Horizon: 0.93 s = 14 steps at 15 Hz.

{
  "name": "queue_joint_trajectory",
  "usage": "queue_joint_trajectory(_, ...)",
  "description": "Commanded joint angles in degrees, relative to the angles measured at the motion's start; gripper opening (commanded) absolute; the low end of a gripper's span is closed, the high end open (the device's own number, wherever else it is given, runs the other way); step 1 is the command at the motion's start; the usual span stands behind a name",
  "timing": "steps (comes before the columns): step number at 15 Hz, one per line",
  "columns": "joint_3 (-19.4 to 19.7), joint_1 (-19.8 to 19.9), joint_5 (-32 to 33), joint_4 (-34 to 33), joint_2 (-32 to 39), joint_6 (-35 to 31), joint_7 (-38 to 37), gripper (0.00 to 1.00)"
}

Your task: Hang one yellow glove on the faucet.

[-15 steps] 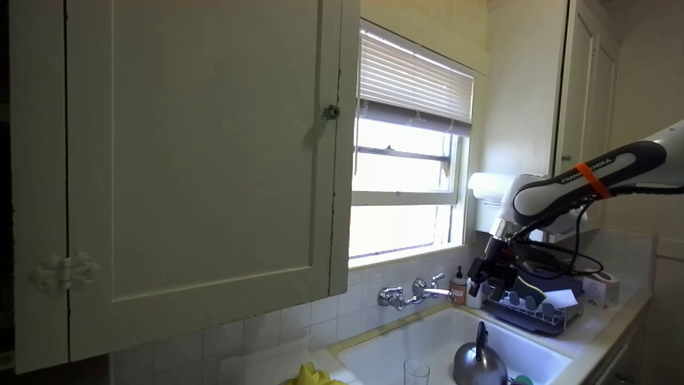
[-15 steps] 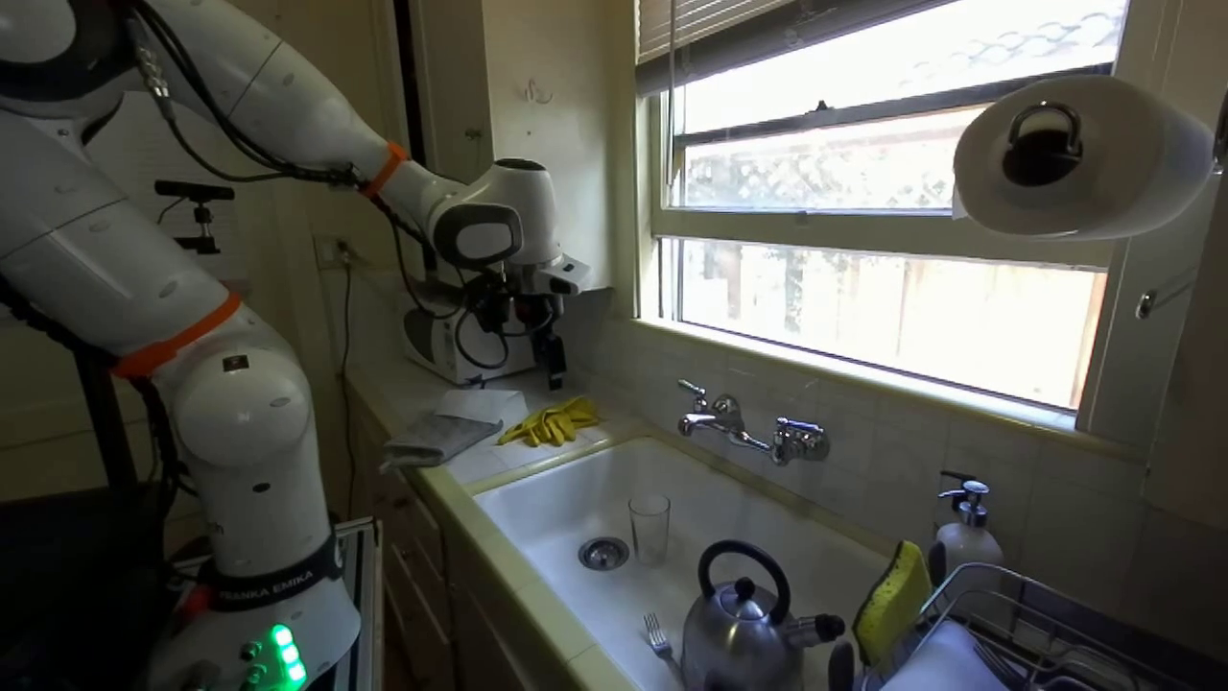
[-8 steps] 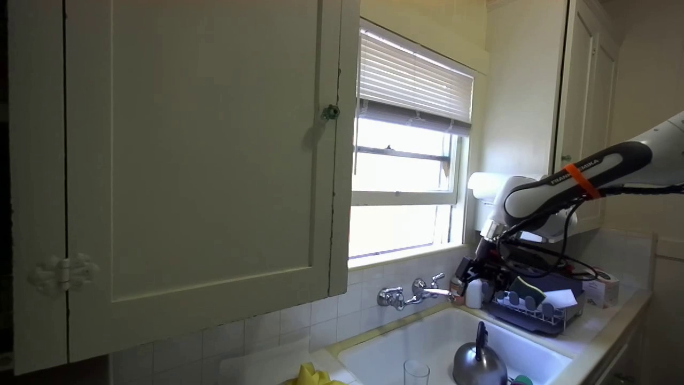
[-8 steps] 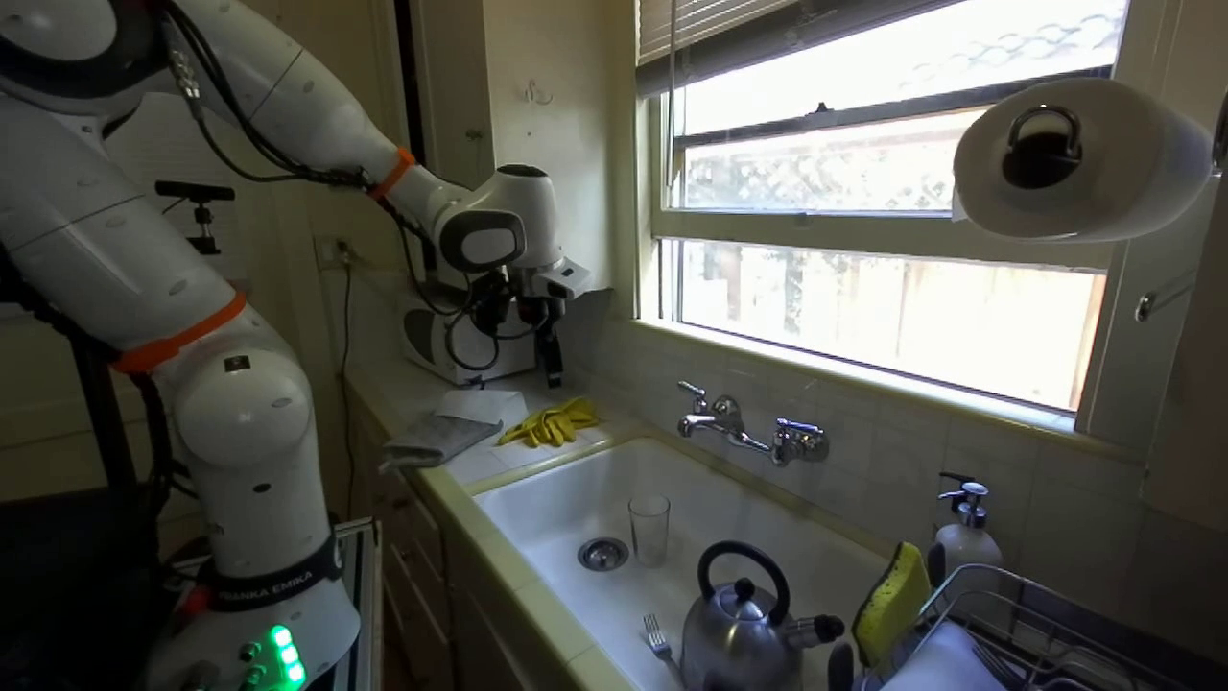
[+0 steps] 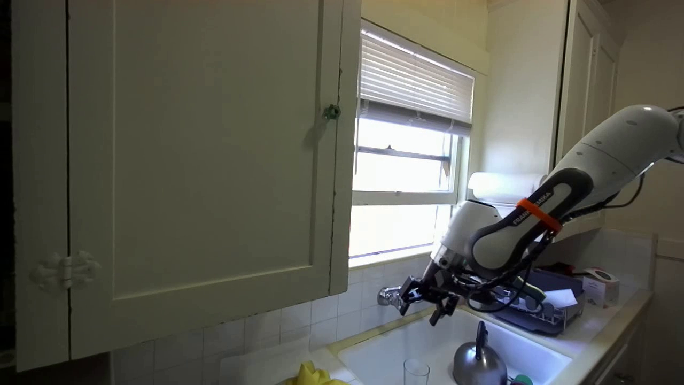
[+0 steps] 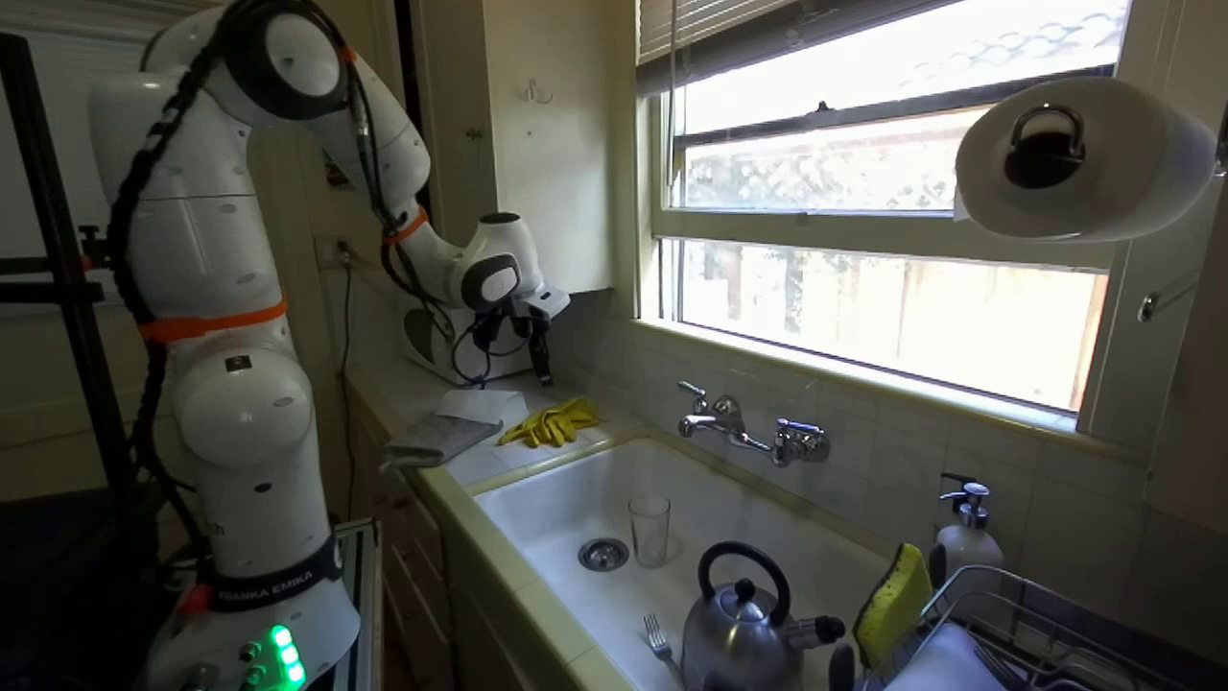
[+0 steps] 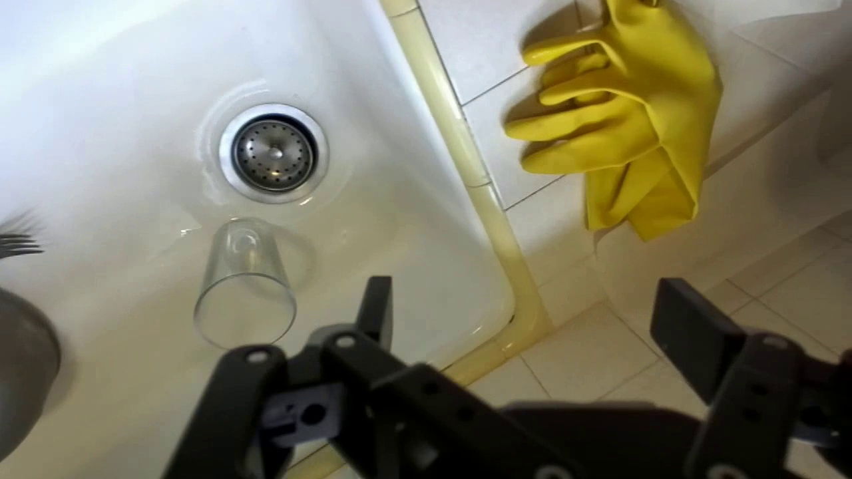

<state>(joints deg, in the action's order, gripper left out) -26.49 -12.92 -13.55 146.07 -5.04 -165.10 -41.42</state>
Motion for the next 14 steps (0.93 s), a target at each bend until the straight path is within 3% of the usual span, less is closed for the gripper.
queue_joint_trajectory(1, -1.39, 1.42, 4.52, -1.55, 2.60, -0.83, -3.77, 1.00)
queue_joint_trajectory(5, -2.82, 5.17, 9.77, -4.59, 6.77, -0.88, -6.91, 1.00)
queue_joint_trajectory(6, -1.72, 5.30, 14.40, -3.82, 6.77, -4.65, -15.40, 1.00)
queue_joint_trajectory(9, -0.13, 3.99, 17.23, -9.23, 13.02, -5.12, -27.29, 1.00)
queue_joint_trajectory(11, 4.02, 0.68, 20.53, -12.78, 15.92, -3.86, -35.23, 1.00)
queue_joint_trajectory(14, 13.42, -8.55, 27.48, -20.12, 21.43, -1.17, -47.09, 1.00)
